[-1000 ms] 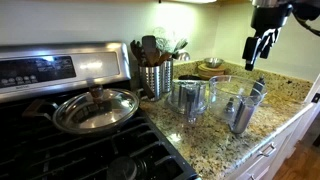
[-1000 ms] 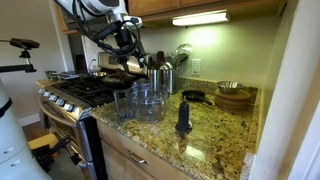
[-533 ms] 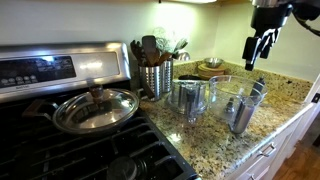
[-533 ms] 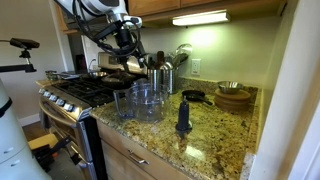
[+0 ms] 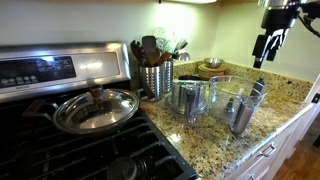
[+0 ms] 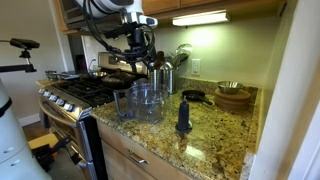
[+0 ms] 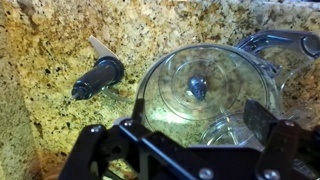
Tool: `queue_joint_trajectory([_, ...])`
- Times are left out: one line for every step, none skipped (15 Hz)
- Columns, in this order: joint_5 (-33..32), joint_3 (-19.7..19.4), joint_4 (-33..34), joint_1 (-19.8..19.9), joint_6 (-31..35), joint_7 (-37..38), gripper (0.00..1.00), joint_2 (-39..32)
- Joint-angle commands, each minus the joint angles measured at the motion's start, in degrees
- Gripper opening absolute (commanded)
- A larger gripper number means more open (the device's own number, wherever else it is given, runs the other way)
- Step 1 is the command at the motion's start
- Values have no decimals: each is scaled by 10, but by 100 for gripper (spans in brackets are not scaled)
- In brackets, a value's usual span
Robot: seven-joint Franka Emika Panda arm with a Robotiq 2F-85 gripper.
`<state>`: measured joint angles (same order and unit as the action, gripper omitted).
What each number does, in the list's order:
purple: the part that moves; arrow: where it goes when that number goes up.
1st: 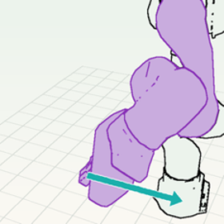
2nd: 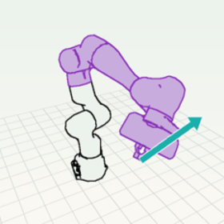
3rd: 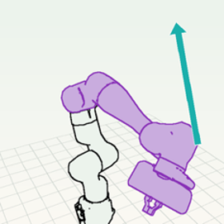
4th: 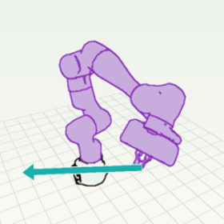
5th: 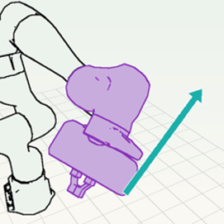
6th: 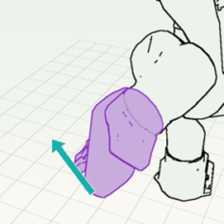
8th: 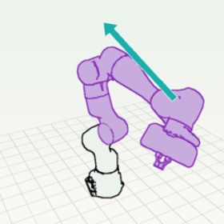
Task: Put the blades inside the food processor chamber
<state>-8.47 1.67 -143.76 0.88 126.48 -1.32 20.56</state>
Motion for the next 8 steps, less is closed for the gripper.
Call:
queue_joint_trajectory([33,-55,15,11,37,-58,100,-40])
queue_joint_trajectory([38,-65,21,15,43,-64,100,-52])
queue_joint_trajectory([44,-76,29,20,56,-70,100,-68])
queue_joint_trajectory([51,-84,35,22,66,-77,100,-80])
queue_joint_trajectory([57,-91,44,27,75,-78,100,-97])
queue_joint_trajectory([59,-96,54,31,84,-77,100,-114])
queue_joint_trajectory([61,-99,62,36,92,-77,100,-129])
queue_joint_trajectory([58,-100,70,41,93,-68,100,-141])
